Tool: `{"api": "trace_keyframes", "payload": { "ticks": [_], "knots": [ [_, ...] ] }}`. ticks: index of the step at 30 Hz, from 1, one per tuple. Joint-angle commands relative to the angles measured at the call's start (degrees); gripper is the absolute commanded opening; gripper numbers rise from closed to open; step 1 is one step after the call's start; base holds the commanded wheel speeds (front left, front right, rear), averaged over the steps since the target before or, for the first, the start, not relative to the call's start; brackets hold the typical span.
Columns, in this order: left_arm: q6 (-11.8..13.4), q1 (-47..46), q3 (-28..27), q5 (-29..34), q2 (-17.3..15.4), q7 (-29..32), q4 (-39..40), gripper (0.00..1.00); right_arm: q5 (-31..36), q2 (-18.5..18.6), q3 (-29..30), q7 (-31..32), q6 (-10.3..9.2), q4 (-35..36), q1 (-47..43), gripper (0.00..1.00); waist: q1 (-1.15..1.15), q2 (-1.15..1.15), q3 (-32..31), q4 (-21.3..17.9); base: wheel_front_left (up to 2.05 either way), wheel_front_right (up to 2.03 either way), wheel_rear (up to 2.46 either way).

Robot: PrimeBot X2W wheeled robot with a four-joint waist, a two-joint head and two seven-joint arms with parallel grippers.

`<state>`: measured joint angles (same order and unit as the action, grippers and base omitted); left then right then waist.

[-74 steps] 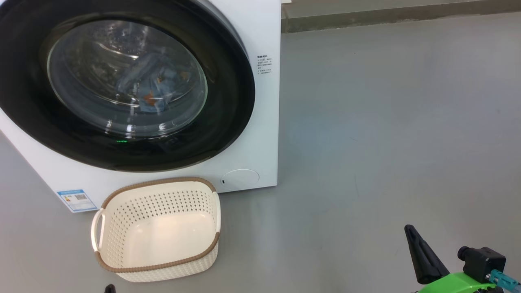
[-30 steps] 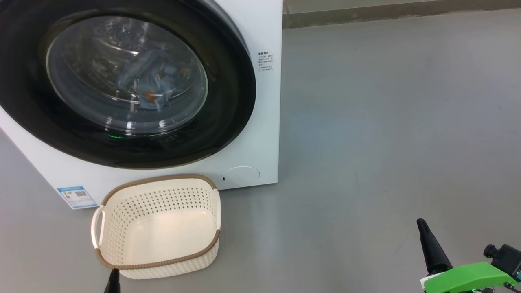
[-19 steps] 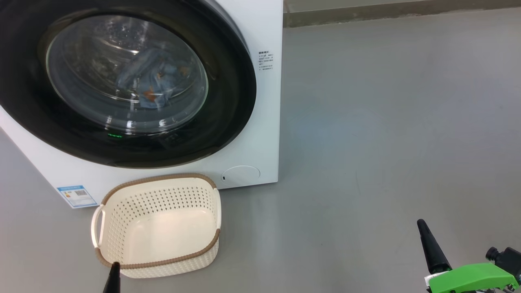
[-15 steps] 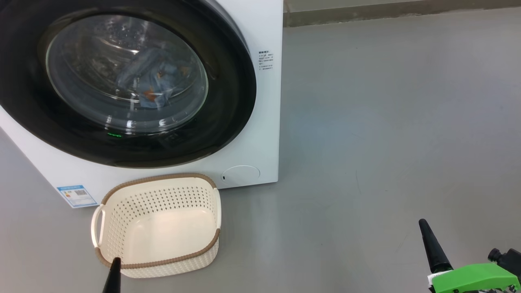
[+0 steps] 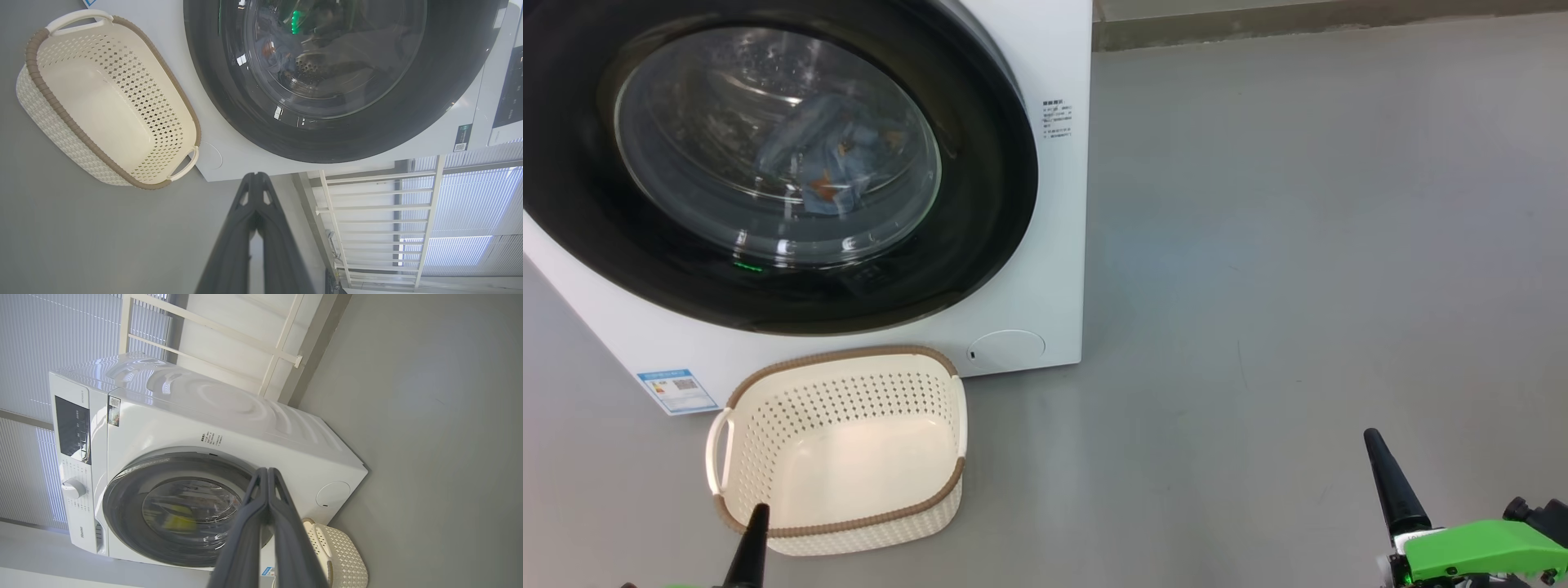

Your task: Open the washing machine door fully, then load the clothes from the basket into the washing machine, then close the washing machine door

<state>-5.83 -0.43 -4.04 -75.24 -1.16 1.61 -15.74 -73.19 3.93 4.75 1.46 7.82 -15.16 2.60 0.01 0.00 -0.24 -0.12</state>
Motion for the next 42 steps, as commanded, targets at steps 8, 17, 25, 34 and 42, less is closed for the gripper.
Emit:
{"api": "trace_keyframes", "payload": {
  "ticks": [8, 17, 25, 34, 42],
  "knots": [
    [-0.8, -3.8, -1.9, -6.2, -1.5, 1.8, 1.6, 0.0, -7.1, 0.0, 0.2, 1.8, -0.27, 1.3, 2.8, 0.0, 0.0, 0.0, 0.1, 0.0, 0.0, 0.0, 0.0],
    [-1.2, -4.7, -2.1, -11.0, -1.6, 3.2, 1.6, 0.0, -12.4, -0.4, 0.8, 3.2, -0.3, 1.2, 3.1, 0.0, 0.0, 0.0, 0.3, 0.1, 0.0, 0.0, 0.0],
    [-1.6, -5.5, -2.4, -15.7, -1.7, 4.5, 1.7, 0.0, -17.7, -0.8, 1.5, 4.6, -0.32, 1.2, 3.5, 0.0, 0.0, 0.0, 0.4, 0.1, 0.0, 0.0, 0.0],
    [-1.7, -5.8, -2.5, -16.9, -1.7, 4.9, 1.7, 0.0, -19.1, -0.9, 1.7, 4.9, -0.33, 1.1, 3.6, 0.0, -0.01, 0.0, 0.4, 0.1, 0.0, 0.0, 0.0],
    [-1.7, -5.8, -2.5, -16.9, -1.7, 4.9, 1.7, 0.0, -19.0, -0.9, 1.7, 5.0, -0.33, 1.1, 3.6, 0.0, -0.01, 0.0, 0.4, 0.1, 0.0, 0.0, 0.0]
  ]
}}
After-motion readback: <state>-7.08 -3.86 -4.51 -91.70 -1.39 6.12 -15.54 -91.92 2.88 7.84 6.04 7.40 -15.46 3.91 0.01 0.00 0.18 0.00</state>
